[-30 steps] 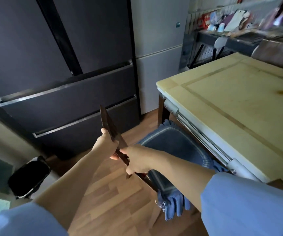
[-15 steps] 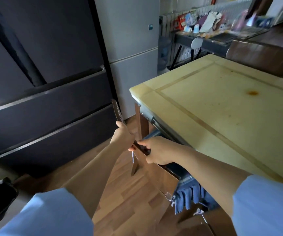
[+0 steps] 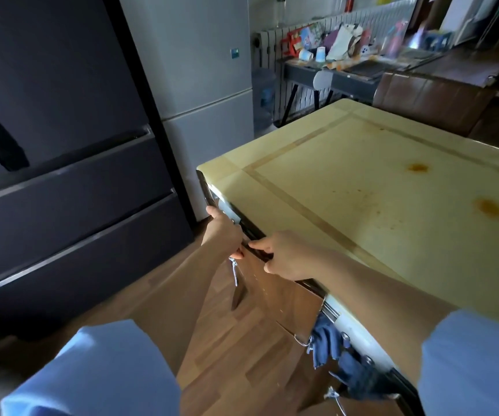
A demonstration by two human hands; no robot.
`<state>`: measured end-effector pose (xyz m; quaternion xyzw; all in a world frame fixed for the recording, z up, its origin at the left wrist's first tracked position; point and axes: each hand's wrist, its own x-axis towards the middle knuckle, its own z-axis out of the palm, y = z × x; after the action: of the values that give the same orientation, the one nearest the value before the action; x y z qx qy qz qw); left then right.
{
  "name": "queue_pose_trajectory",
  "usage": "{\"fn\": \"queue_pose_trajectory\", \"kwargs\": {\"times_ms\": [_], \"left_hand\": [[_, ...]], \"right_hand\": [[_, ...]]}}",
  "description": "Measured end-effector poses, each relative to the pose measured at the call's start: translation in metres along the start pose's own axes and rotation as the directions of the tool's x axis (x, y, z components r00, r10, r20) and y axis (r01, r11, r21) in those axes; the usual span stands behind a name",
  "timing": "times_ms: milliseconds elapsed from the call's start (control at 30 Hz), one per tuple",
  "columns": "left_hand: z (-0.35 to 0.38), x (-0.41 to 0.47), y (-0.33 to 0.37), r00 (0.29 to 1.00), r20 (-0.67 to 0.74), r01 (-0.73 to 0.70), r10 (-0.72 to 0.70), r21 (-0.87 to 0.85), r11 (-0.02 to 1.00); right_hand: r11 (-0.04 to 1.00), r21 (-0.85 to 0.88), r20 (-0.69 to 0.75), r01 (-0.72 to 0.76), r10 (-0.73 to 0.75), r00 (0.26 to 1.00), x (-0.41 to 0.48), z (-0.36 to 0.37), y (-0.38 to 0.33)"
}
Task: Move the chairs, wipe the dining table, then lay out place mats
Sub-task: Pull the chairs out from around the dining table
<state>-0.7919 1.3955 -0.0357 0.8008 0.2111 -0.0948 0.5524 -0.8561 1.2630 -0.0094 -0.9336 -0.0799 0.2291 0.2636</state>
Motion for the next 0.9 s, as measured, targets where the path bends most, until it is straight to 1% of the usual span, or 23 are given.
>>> {"fn": "queue_pose_trajectory", "kwargs": {"times_ms": [67,100,133,200,267,367,467,500,567,600,700,733,800,900], "left_hand": [[0.003,0.007,-0.003,0.998,0.03,-0.067,0.064,0.138,0.988],[0.002,0.008,-0.006,0.998,0.015,-0.07,0.069,0.138,0.988],[0.003,0.007,-0.007,0.996,0.049,-0.088,0.08,0.203,0.975],[0.005,0.002,-0.006,0.99,0.093,-0.125,0.104,0.253,0.959],[0.005,-0.001,-0.008,0.99,0.087,-0.129,0.111,0.251,0.959],[0.003,-0.006,-0.006,0.992,0.084,-0.115,0.099,0.223,0.968],[-0.003,-0.012,-0.003,0.99,0.124,-0.088,0.064,0.196,0.977],[-0.006,-0.017,-0.002,0.99,0.121,-0.096,0.068,0.242,0.965],[-0.011,-0.031,-0.002,0.984,0.109,-0.171,0.138,0.412,0.895],[-0.012,-0.039,-0.003,0.975,0.106,-0.223,0.197,0.483,0.847],[-0.012,-0.066,-0.001,0.911,0.154,-0.388,0.383,0.636,0.667],[-0.011,-0.074,0.001,0.89,0.187,-0.427,0.415,0.659,0.619],[-0.01,-0.093,0.009,0.851,0.253,-0.499,0.459,0.659,0.563],[-0.008,-0.124,0.022,0.801,0.335,-0.587,0.496,0.605,0.538]], "right_hand": [[1.0,0.027,0.024,-0.011,0.011,1.0,0.002,-0.001,0.001],[0.999,0.033,0.025,-0.013,0.012,1.0,0.002,-0.002,0.001],[0.999,0.03,0.023,-0.011,0.01,1.0,0.002,-0.002,0.001],[1.0,-0.001,0.018,-0.012,0.012,1.0,0.003,-0.001,-0.001],[1.0,-0.022,0.008,-0.013,0.013,1.0,0.002,0.002,-0.003],[1.0,-0.004,-0.024,-0.027,0.027,0.999,-0.003,0.004,-0.002],[0.999,-0.014,-0.066,-0.047,0.046,0.997,-0.017,0.004,0.0],[0.999,-0.019,-0.089,-0.049,0.048,0.995,-0.023,0.002,0.001],[0.999,-0.024,-0.148,-0.039,0.035,0.988,-0.035,-0.003,0.0],[0.999,-0.028,-0.175,-0.033,0.027,0.984,-0.041,-0.006,0.0],[0.999,-0.034,-0.224,-0.04,0.031,0.974,-0.06,-0.015,-0.004],[0.998,-0.035,-0.234,-0.047,0.038,0.972,-0.066,-0.017,-0.005],[0.997,-0.039,-0.25,-0.07,0.058,0.967,-0.088,-0.021,-0.007],[0.993,-0.024,-0.272,-0.113,0.102,0.957,-0.123,-0.025,-0.008]]}}
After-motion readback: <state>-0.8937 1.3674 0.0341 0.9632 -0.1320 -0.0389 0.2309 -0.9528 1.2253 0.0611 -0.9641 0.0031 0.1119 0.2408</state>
